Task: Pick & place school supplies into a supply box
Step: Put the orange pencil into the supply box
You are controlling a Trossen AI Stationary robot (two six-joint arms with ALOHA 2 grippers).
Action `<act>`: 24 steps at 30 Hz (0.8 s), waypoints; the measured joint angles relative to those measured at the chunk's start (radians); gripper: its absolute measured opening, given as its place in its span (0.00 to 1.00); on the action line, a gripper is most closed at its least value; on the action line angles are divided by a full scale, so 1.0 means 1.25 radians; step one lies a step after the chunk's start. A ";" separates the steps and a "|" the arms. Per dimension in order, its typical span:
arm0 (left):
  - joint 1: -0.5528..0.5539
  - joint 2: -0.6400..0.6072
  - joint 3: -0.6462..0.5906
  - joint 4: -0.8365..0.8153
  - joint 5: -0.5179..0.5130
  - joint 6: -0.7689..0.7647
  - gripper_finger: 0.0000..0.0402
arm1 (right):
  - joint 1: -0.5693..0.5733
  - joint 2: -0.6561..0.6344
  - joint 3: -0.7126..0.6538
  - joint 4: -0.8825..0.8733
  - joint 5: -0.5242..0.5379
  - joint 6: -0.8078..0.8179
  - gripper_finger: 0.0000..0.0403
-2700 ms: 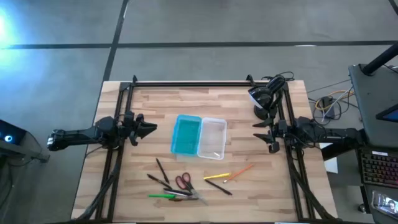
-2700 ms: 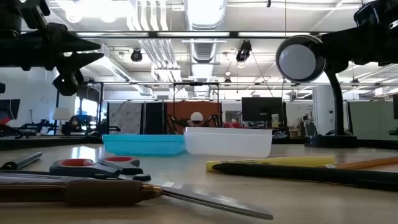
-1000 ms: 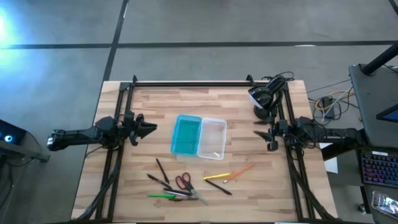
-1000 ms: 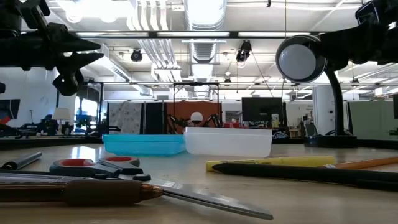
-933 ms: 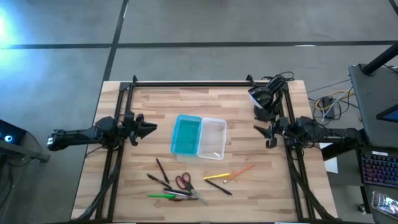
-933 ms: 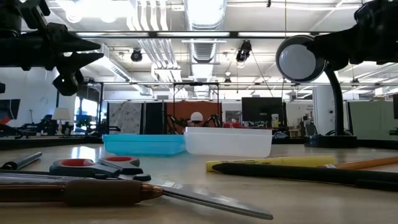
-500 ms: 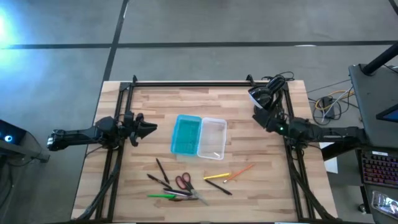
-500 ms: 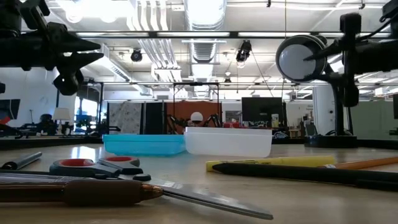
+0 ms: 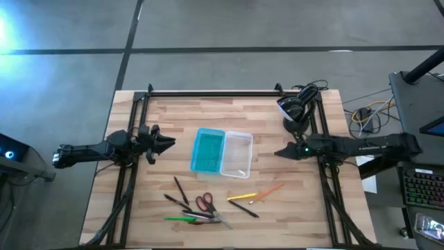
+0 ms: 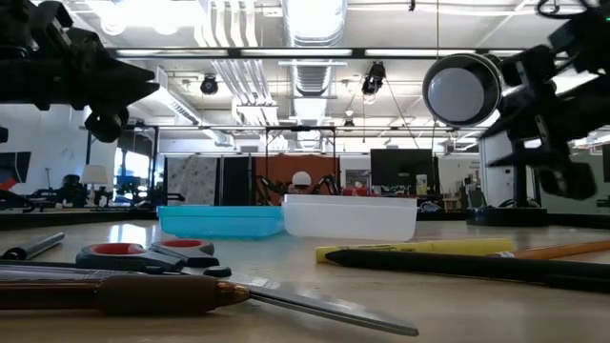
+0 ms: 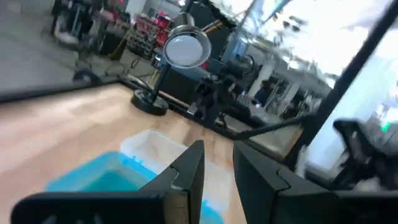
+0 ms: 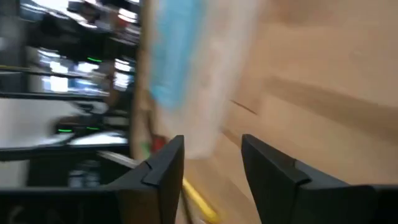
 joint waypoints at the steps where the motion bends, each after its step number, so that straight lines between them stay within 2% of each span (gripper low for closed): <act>1: 0.000 0.000 0.002 0.006 -0.016 -0.033 0.17 | 0.005 0.030 0.028 -0.044 -0.004 0.004 0.35; 4: 0.000 0.001 0.004 0.069 -0.058 -0.183 0.17 | 0.019 0.124 0.132 -0.174 -0.004 0.002 0.32; 7: 0.000 0.001 0.005 0.153 -0.072 -0.436 0.17 | 0.023 0.216 0.238 -0.331 -0.012 -0.009 0.31; 9: 0.000 0.001 0.005 0.183 -0.090 -0.518 0.17 | 0.023 0.268 0.293 -0.411 -0.043 -0.029 0.31; 13: -0.001 0.008 0.001 0.189 -0.168 -0.524 0.17 | 0.023 0.346 0.357 -0.442 -0.131 -0.088 0.31; 15: -0.001 0.017 -0.001 0.188 -0.205 -0.567 0.17 | 0.027 0.375 0.379 -0.443 -0.148 -0.091 0.31; 17: -0.001 0.032 -0.002 0.194 -0.203 -0.610 0.17 | 0.037 0.393 0.388 -0.452 -0.148 -0.068 0.31; 20: -0.002 0.070 0.011 0.185 -0.150 -0.623 0.17 | 0.073 0.412 0.392 -0.466 -0.142 -0.012 0.30; 24: -0.002 0.163 0.095 0.179 -0.146 -0.594 0.17 | 0.148 0.421 0.383 -0.468 -0.094 0.071 0.30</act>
